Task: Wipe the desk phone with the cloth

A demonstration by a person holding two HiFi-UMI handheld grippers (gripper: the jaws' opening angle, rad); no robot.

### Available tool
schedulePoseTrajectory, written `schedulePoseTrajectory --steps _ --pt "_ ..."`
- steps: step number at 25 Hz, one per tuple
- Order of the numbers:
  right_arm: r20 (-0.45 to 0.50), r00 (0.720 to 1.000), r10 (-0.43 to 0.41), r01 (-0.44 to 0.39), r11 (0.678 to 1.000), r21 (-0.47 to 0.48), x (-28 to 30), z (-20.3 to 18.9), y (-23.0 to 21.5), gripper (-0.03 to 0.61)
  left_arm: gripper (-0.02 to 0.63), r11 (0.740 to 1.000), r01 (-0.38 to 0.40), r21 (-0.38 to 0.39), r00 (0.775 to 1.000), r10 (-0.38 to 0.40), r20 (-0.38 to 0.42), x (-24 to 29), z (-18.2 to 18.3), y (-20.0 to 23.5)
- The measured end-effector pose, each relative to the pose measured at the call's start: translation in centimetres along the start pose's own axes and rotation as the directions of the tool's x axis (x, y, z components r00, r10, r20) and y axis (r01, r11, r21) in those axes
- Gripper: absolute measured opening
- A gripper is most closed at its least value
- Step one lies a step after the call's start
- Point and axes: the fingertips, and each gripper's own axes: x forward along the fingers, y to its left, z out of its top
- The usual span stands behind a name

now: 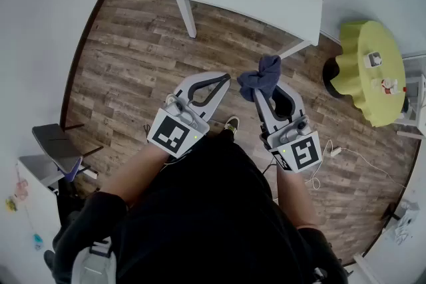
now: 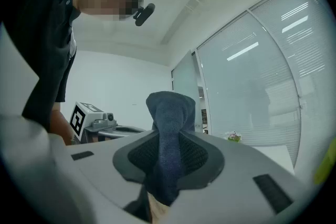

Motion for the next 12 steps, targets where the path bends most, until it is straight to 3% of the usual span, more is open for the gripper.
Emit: schedulePoseTrajectory --steps 12 --pt "0.017 0.999 0.035 -0.035 0.999 0.019 -2.1 0.1 0.1 0.101 0.011 1.000 -0.011 0.006 1.000 0.011 0.003 0.4 0.8 -1.6"
